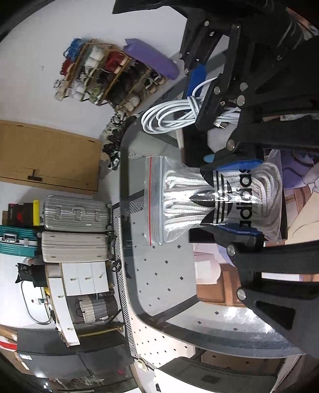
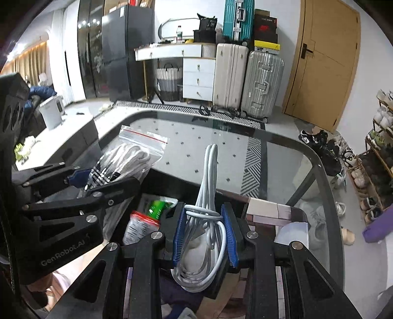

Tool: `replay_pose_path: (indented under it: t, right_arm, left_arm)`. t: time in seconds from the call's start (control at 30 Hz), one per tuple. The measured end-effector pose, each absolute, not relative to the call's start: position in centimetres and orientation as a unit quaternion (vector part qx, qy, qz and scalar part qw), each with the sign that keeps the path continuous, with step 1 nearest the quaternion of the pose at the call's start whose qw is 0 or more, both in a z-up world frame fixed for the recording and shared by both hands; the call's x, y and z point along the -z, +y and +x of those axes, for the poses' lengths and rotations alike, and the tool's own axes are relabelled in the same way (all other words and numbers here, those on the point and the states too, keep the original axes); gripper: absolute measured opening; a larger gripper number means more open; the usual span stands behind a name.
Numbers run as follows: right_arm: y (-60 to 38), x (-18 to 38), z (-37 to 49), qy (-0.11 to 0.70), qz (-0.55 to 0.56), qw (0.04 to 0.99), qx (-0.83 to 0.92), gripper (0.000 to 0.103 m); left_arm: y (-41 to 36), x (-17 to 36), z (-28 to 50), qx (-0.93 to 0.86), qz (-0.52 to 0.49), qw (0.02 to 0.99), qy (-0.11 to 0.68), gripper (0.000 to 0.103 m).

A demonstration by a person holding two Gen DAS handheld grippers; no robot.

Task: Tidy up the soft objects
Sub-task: 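Lower the lace bag and cable into the black box and open both grippers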

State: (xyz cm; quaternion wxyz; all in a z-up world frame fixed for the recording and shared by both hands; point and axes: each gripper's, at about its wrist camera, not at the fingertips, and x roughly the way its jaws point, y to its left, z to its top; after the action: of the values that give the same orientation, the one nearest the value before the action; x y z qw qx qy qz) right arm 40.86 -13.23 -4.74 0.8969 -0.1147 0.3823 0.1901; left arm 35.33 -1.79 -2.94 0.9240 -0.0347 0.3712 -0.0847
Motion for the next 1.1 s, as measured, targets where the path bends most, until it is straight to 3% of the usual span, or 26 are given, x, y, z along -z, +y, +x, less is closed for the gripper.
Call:
replay_pose_path:
  t: [0.37, 1.1]
  right_arm:
    - [-12.8, 8.1, 41.6, 0.41, -0.135, 0.874, -0.223, 0.029]
    - [-12.7, 8.9, 40.7, 0.44, -0.132, 0.852, -0.25, 0.03]
  left_arm:
    - [-2.1, 5.3, 35.7, 0.089, -0.037, 0.91, 0.404, 0.034]
    - [-2.2, 6.2, 35.0, 0.108, -0.037, 0.89, 0.442, 0.037]
